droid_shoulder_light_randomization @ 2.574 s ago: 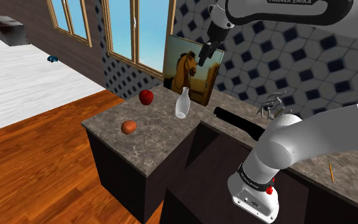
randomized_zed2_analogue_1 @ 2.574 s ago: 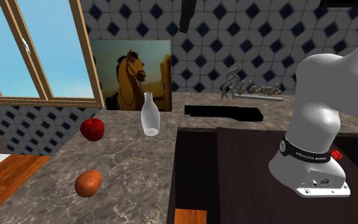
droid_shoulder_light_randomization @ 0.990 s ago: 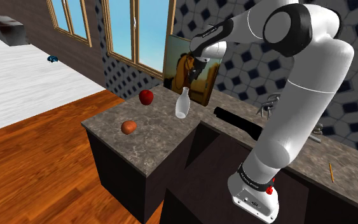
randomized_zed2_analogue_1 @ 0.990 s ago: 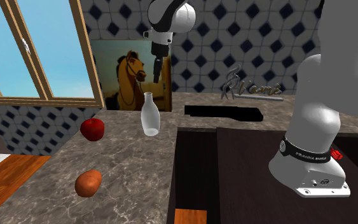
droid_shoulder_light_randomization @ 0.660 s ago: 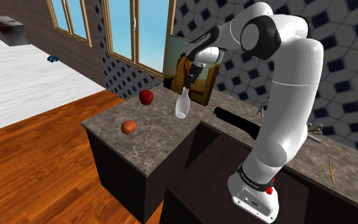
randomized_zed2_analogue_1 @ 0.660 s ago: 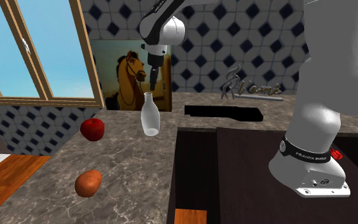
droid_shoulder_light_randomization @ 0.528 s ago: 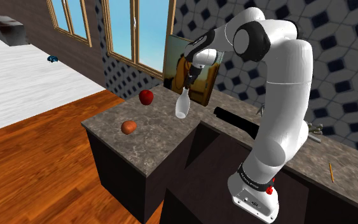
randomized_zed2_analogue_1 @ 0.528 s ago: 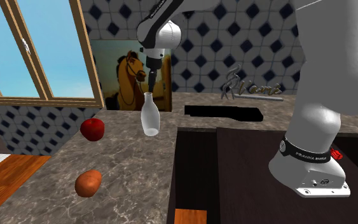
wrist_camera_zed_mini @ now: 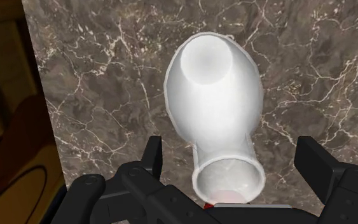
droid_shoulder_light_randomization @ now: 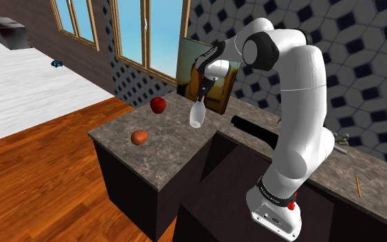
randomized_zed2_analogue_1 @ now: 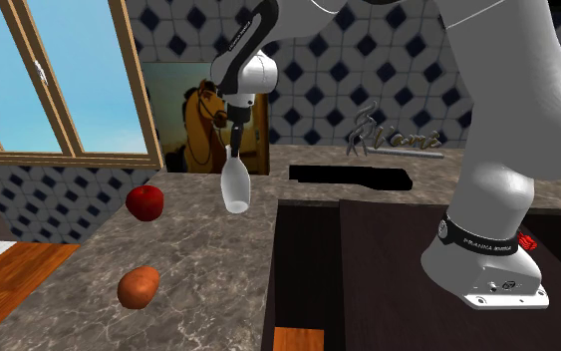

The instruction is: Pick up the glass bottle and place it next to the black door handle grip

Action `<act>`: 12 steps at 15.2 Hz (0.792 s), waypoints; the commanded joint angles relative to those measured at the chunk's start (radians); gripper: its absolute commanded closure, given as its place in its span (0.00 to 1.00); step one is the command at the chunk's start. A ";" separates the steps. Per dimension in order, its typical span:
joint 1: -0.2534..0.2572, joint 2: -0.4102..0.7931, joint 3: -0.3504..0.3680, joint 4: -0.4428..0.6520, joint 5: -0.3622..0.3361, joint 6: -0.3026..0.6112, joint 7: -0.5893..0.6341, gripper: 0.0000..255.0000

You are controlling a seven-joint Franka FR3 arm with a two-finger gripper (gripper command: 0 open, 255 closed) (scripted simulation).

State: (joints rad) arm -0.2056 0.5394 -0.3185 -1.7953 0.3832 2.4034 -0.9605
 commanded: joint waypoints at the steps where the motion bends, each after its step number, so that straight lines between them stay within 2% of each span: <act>1: -0.005 0.020 0.006 0.006 0.009 0.014 -0.007 0.00; 8: -0.005 0.020 0.006 0.006 0.009 0.014 -0.007 0.00; 9: -0.005 0.020 0.006 0.006 0.009 0.014 -0.007 1.00; 12: -0.005 0.020 0.006 0.006 0.009 0.014 -0.007 1.00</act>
State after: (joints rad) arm -0.2109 0.5594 -0.3121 -1.7900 0.3920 2.4170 -0.9671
